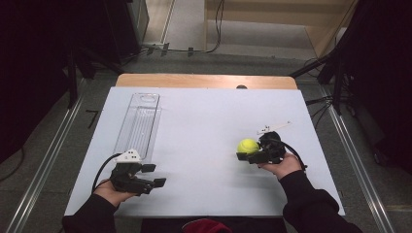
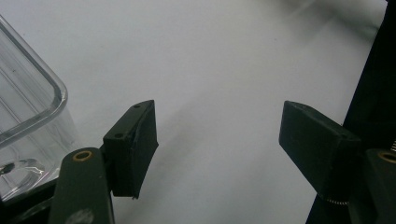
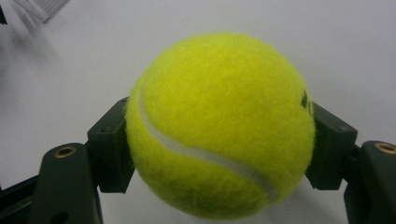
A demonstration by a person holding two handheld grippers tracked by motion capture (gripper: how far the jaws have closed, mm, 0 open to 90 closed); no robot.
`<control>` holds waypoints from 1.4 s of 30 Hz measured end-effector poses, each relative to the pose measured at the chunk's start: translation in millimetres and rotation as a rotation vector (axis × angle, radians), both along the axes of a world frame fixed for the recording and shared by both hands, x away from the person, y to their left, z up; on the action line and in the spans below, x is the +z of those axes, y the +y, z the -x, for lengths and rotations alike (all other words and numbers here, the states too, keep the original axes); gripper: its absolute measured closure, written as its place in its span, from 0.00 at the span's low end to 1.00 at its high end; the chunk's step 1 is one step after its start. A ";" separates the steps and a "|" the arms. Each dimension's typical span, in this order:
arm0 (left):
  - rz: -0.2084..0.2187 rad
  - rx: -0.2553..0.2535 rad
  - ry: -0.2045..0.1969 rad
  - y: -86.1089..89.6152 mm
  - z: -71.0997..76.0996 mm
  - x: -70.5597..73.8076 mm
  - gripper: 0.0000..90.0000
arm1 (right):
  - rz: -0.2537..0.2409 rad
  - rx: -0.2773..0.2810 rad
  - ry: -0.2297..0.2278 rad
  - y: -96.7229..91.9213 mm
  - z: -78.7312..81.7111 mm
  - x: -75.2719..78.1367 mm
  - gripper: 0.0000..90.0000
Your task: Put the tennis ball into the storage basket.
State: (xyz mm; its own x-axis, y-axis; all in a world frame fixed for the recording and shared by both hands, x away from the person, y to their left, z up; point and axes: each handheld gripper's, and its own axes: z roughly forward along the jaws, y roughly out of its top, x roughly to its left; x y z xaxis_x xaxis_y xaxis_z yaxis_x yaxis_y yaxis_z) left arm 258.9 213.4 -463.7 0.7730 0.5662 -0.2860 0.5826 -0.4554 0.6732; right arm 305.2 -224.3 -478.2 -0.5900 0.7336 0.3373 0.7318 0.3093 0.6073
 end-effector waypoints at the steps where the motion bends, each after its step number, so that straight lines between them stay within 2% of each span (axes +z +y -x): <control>1: 0.000 0.000 0.000 0.0 0.0 0.0 0.32 | 0.000 0.005 -0.002 0.5 0.1 0.1 0.26; 10: 0.007 0.008 0.007 0.7 -0.8 0.0 0.32 | 0.004 0.028 -0.004 10.1 2.2 1.9 0.26; 13: -0.003 0.005 0.010 0.0 -1.1 -0.6 0.32 | 0.007 0.034 -0.003 14.6 0.5 1.3 0.26; 23: -0.008 0.006 0.020 -0.2 -1.8 -1.3 0.30 | 0.007 0.055 0.017 25.9 -1.0 0.8 0.26; 28: -0.006 0.005 0.018 -0.4 -1.7 -1.5 0.30 | 0.011 0.065 0.009 29.6 -0.1 1.4 0.26; 34: -0.006 0.005 0.018 -0.4 -1.7 -1.5 0.30 | -0.019 0.068 0.035 32.2 -0.3 3.4 0.26; 42: -0.007 0.011 0.012 0.0 -1.8 -1.1 0.30 | -0.019 0.081 0.016 37.5 0.0 5.3 0.26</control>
